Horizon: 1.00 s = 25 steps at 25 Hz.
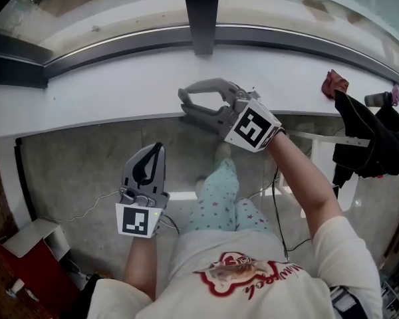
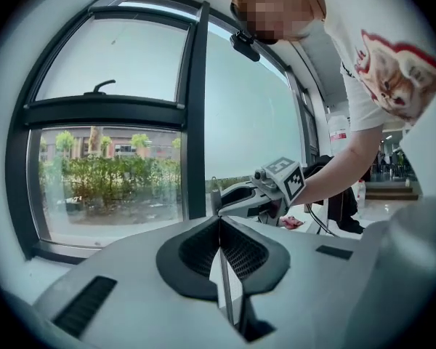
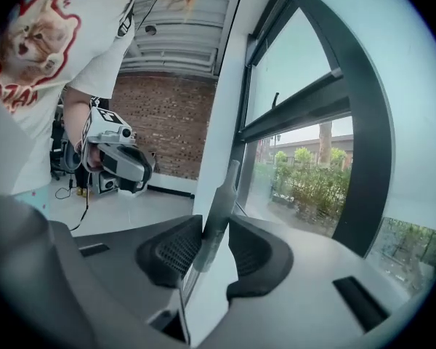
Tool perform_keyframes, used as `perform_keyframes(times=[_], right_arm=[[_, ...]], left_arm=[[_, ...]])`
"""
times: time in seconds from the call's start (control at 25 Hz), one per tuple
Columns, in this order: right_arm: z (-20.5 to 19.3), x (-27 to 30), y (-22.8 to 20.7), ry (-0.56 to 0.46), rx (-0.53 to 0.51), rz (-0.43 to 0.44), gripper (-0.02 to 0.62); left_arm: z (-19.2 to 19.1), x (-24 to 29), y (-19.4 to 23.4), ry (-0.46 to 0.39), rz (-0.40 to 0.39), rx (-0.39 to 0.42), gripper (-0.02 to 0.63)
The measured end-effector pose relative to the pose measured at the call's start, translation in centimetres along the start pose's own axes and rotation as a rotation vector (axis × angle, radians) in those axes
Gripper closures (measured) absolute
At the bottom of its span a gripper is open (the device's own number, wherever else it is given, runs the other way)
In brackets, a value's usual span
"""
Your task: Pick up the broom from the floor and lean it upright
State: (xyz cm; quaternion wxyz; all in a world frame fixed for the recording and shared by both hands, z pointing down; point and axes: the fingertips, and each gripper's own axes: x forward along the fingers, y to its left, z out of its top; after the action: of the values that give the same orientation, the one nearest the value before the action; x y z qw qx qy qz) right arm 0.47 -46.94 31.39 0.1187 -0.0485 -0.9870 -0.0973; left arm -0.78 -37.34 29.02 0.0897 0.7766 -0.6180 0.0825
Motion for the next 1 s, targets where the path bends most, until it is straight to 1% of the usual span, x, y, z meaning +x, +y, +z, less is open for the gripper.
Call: perform_keyframes(times=[0.08, 0.16, 0.24, 0.36, 0.48, 0.56, 0.64, 0.72, 0.84, 0.92, 1.0], right_arm=[[-0.4, -0.2, -2.0, 0.000, 0.025, 0.003, 0.471], [-1.0, -0.4, -3.0, -0.021, 0.068, 0.016, 0.471], [-1.7, -0.7, -4.1, -0.041, 0.095, 0.015, 0.471], [-2.3, -0.9, -5.4, -0.033, 0.091, -0.002, 0.469], [-2.4, -0.9, -5.3, -0.019, 0.076, -0.001, 0.468], [-2.5, -1.0, -5.0, 0.006, 0.043, 0.000, 0.468], [-2.5, -1.1, -5.2, 0.012, 0.026, -0.018, 0.466], [-2.6, -1.4, -5.6, 0.008, 0.037, -0.031, 0.465], [-2.7, -1.8, -5.7, 0.003, 0.064, -0.031, 0.463], [-3.0, -1.8, -5.4, -0.002, 0.099, -0.029, 0.462], [-3.8, -1.3, -4.5, -0.006, 0.149, -0.031, 0.437]], left_arm=[[0.2, 2.0, 0.4, -0.014, 0.017, -0.019, 0.584], [0.0, 3.8, 0.3, -0.009, 0.033, -0.042, 0.584], [-0.1, 5.7, 0.0, -0.010, 0.036, -0.043, 0.584], [0.0, 7.7, -0.1, -0.026, 0.043, -0.045, 0.584], [0.2, 8.1, -0.2, -0.036, 0.049, -0.038, 0.584], [0.3, 8.1, -0.4, -0.030, 0.061, -0.056, 0.584], [0.2, 8.2, -0.5, -0.012, 0.071, -0.068, 0.584], [-0.1, 8.3, -0.6, 0.000, 0.072, -0.045, 0.584], [-0.5, 8.7, -0.4, 0.012, 0.090, -0.053, 0.584], [-1.2, 8.9, 0.4, 0.013, 0.122, -0.042, 0.584], [-1.8, 8.6, 1.4, 0.015, 0.169, -0.036, 0.584]])
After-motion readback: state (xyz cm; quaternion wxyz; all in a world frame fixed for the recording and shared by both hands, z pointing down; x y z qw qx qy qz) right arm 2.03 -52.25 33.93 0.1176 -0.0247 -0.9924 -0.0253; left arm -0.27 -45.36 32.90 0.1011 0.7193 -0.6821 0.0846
